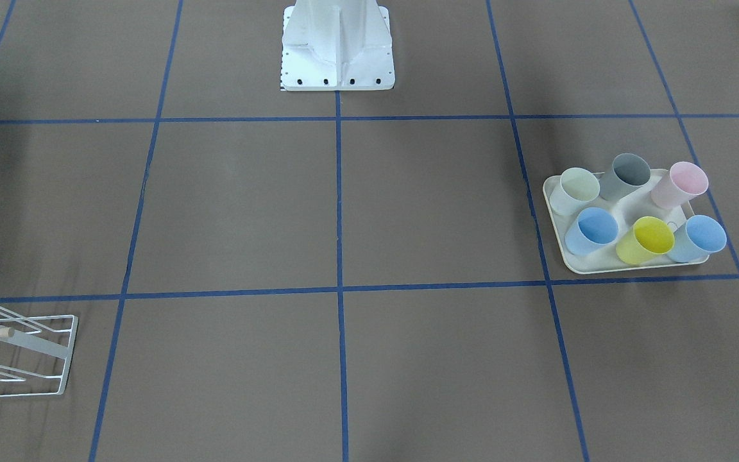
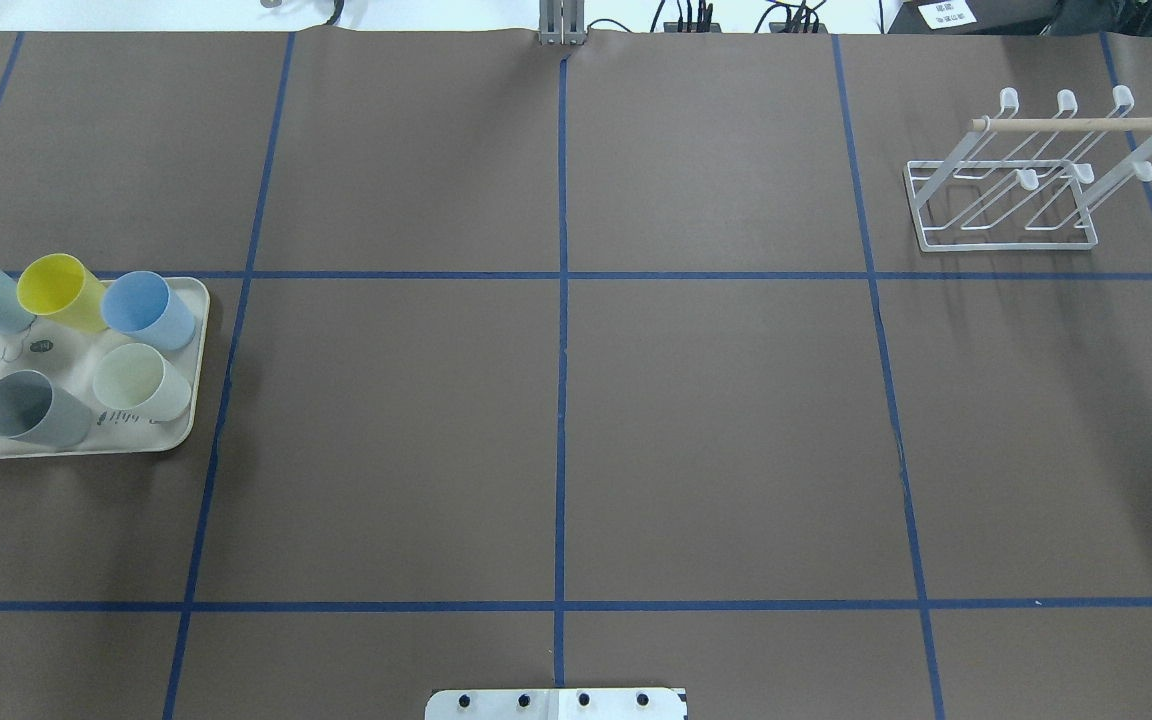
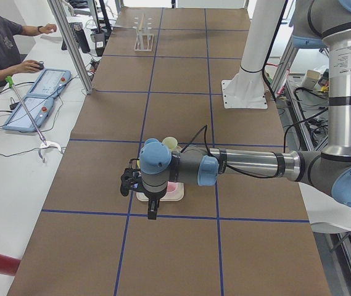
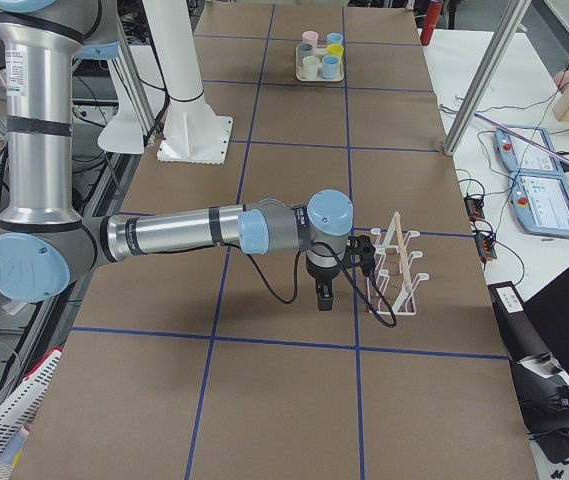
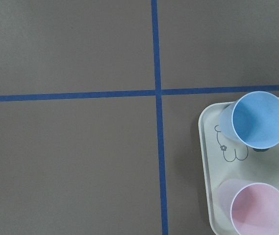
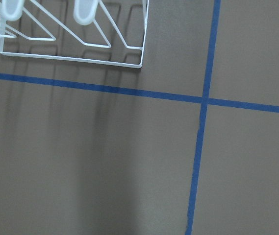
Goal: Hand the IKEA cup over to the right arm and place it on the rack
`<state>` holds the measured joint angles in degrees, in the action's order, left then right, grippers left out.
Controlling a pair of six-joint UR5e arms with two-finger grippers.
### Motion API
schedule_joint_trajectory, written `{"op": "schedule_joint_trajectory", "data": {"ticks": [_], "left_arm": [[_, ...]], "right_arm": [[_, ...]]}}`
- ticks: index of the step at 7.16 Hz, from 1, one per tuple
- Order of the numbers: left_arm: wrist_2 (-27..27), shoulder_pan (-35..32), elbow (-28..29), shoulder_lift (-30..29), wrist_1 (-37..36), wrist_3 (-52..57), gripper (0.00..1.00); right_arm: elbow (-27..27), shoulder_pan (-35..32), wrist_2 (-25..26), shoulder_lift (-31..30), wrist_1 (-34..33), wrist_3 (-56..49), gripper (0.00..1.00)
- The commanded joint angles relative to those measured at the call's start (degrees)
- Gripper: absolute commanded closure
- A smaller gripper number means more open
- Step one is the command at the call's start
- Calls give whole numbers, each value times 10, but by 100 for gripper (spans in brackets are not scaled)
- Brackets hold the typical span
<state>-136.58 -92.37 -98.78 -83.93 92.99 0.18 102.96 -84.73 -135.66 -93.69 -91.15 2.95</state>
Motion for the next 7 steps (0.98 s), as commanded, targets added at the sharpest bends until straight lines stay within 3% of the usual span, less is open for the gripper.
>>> {"op": "schedule_joint_trajectory", "data": {"ticks": [1,7], "left_arm": [[0,0,3,2,6,1,0],[0,0,-2,9,8,4,0]], "right_arm": [[0,0,-2,0,1,0,0],[0,0,-5,1,1,0,0]]}}
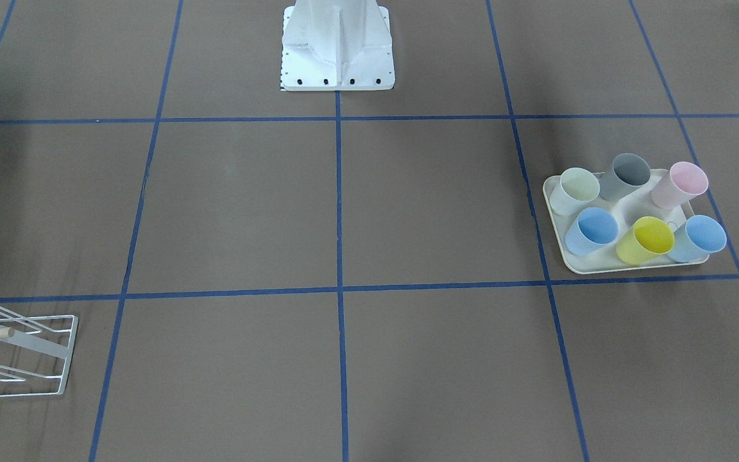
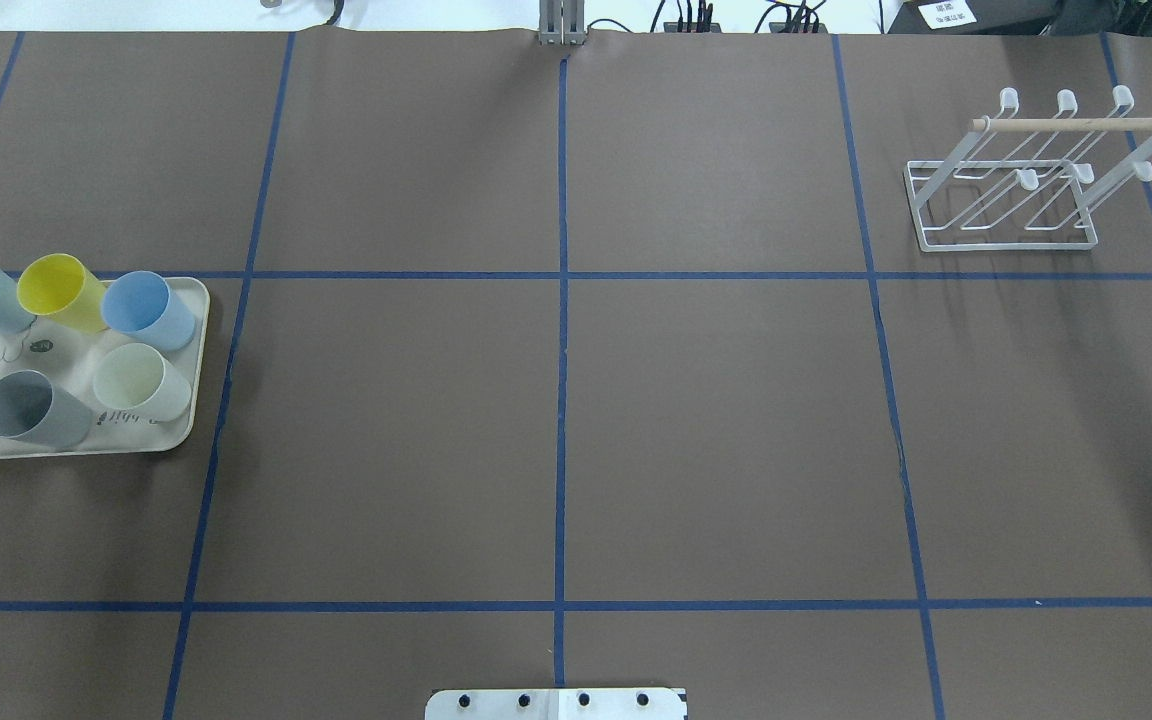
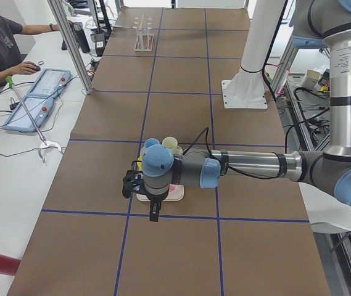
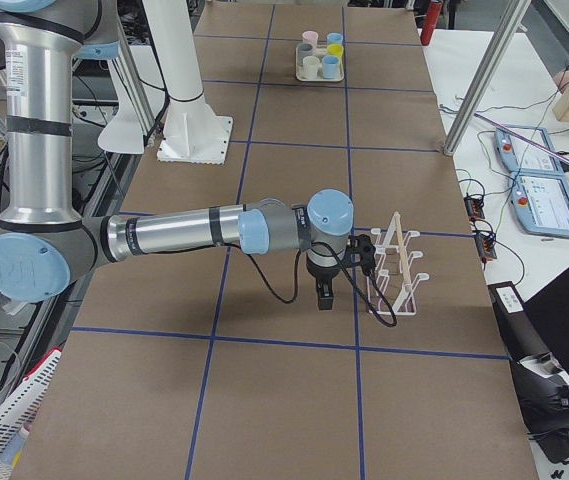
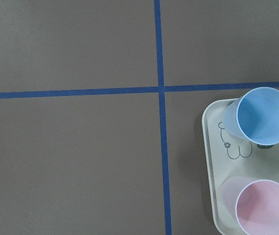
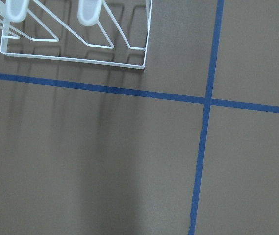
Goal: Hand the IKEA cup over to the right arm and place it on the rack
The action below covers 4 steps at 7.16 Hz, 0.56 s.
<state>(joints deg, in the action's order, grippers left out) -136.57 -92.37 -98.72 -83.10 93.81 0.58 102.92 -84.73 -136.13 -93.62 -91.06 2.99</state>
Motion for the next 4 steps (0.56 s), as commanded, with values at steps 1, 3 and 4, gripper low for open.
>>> {"op": "schedule_joint_trajectory", "data": {"ticks": [1,3,4], "left_arm": [[0,0,-3,0,1,0,0],[0,1,-3,0,5,2,0],[-1,4,-3,1,27,-3,0]], "right_arm": [[0,1,0,0,0,1,0],[0,0,0,0,0,1,0],[0,1,-1,0,1,1,0]]}}
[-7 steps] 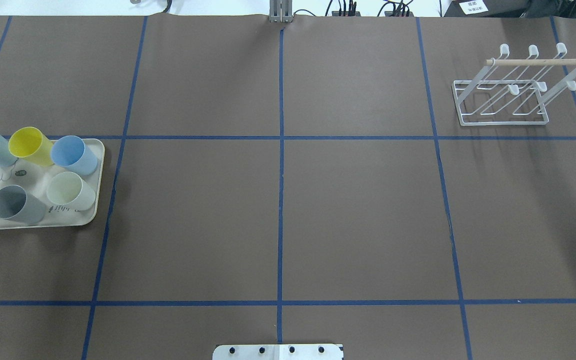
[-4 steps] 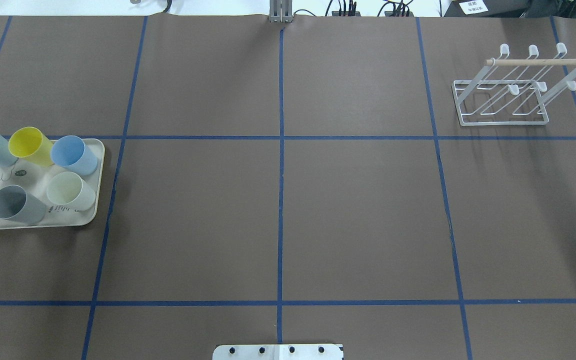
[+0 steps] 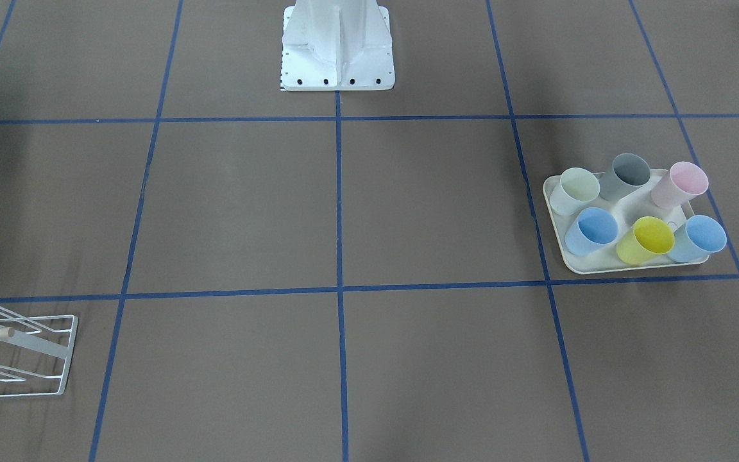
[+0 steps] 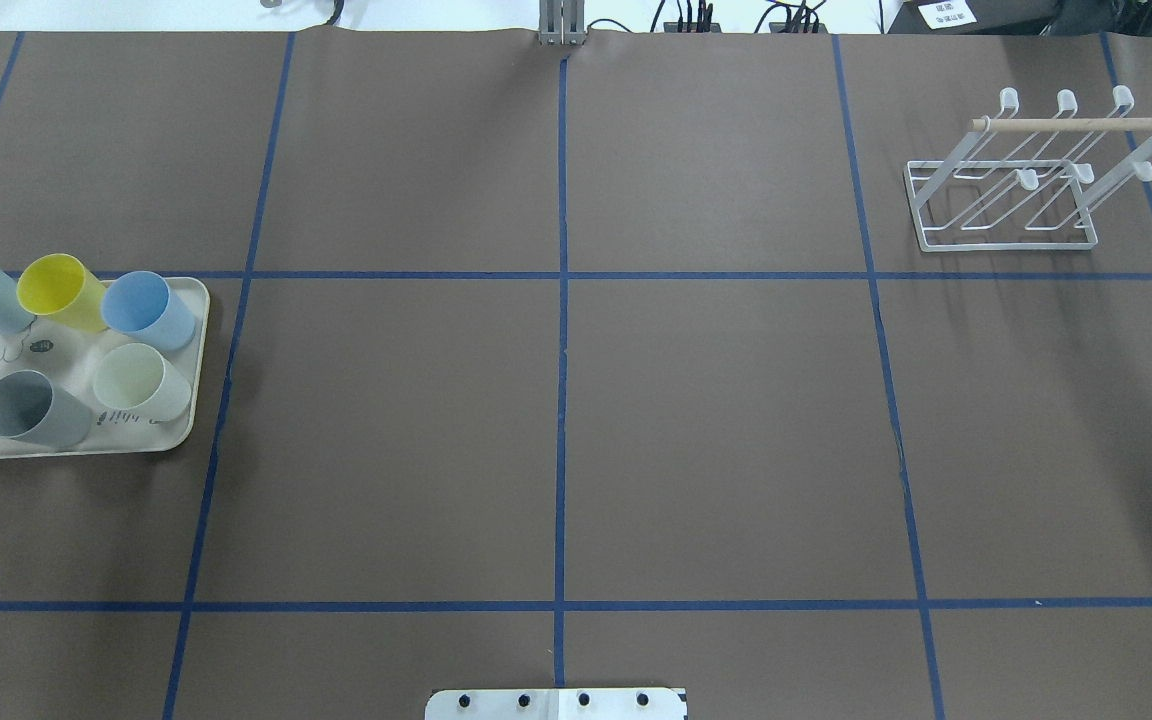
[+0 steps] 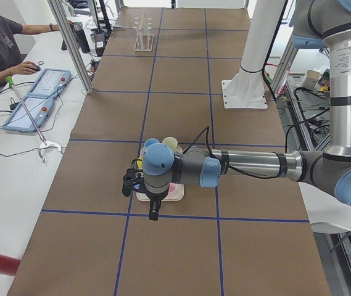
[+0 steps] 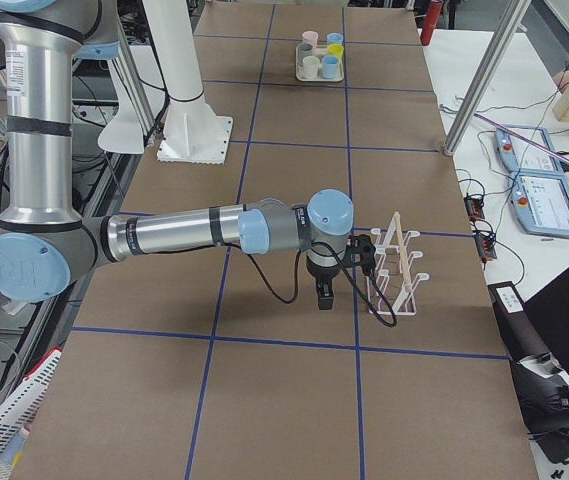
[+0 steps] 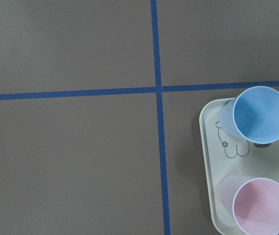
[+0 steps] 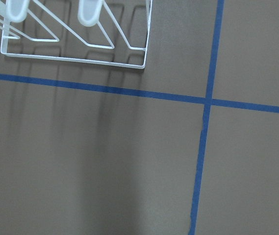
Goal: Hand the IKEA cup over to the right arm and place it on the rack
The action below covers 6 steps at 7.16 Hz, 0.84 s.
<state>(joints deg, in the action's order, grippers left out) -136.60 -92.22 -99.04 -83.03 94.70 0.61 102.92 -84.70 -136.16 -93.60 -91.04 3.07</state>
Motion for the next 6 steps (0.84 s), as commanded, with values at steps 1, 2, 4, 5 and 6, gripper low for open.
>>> {"op": "schedule_joint_trajectory", "data": {"ticks": [1,2,4,5,6], "left_arm": [[-9,4,3,4,18,-4,0],[-9,26,3,4,20,-7,0],[-4,98,7,4,53,-122,0],[-3,127,10,4,68,-180,0],[-2,167,15,2,68,-196,0]], "right_arm": [[0,1,-4,0,1,0,0],[0,1,-5,0,2,0,0],[-1,1,-10,-4,2,4,0],[-4,2,-14,-7,3,4,0],[-4,4,-14,-10,15,4,0]]}}
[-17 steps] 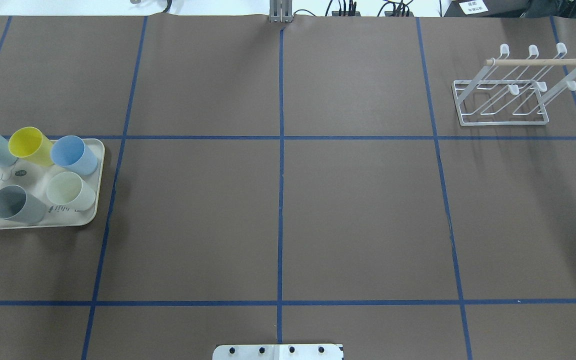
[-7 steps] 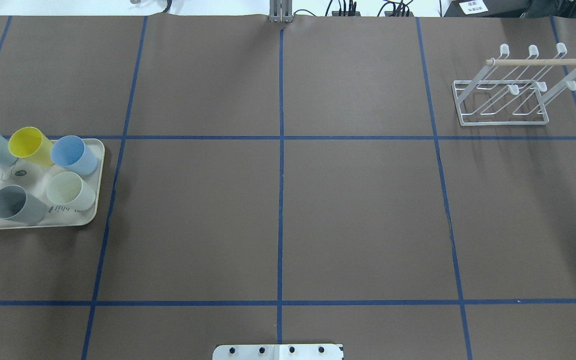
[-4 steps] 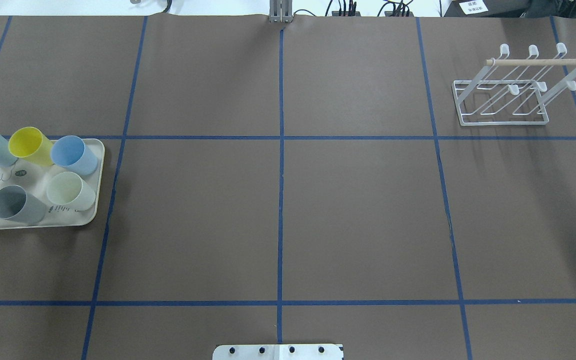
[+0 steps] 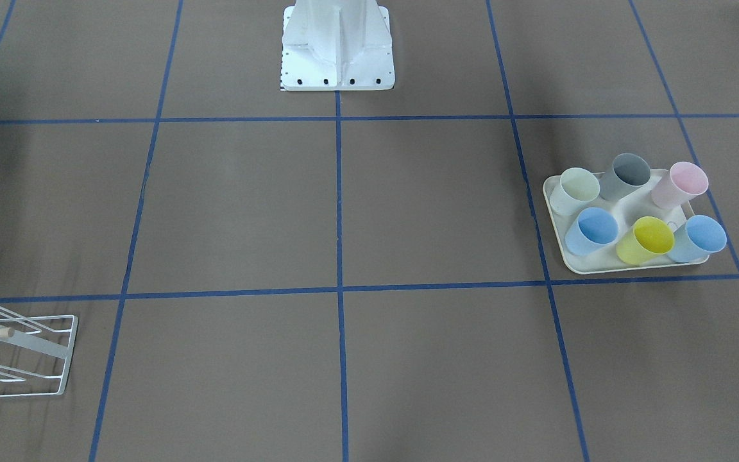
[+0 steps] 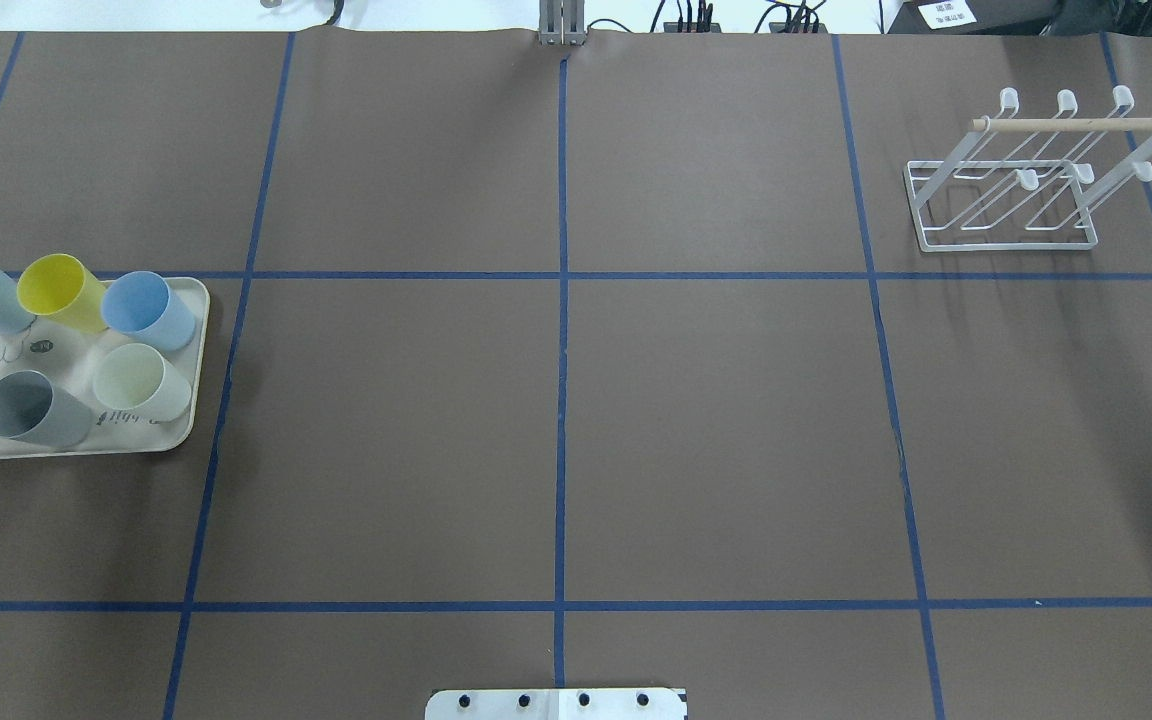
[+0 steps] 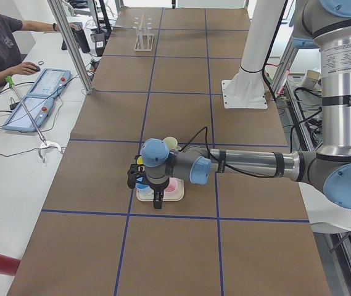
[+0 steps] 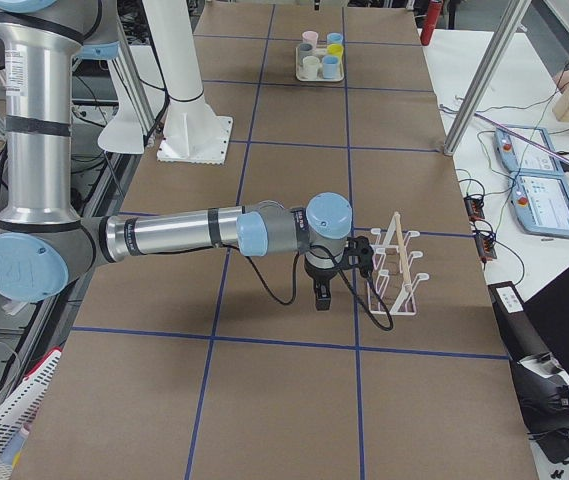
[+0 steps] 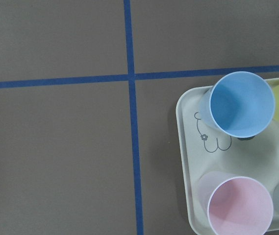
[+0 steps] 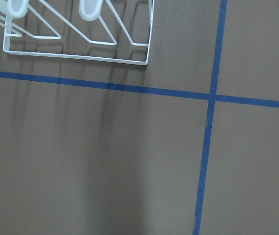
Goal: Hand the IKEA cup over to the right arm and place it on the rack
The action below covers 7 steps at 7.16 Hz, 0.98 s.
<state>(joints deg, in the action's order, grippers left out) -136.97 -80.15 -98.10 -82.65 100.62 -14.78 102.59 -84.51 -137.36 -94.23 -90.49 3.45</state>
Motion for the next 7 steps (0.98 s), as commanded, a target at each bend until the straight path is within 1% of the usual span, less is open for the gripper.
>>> {"op": "schedule_joint_trajectory", "data": {"ticks": [1,2,5,7], "left_arm": [[1,55,25,-9,13,-45,0],[1,63,48,-23,16,-44,0],[2,96,62,-27,20,-44,0],[1,104,84,-28,47,-44,2]], "right_arm": [[-4,3,-2,-4,22,0,0],[-4,3,-2,-6,23,0,0],[-4,10,-3,-6,23,-1,0],[-4,14,-3,-6,24,-1,0]]}}
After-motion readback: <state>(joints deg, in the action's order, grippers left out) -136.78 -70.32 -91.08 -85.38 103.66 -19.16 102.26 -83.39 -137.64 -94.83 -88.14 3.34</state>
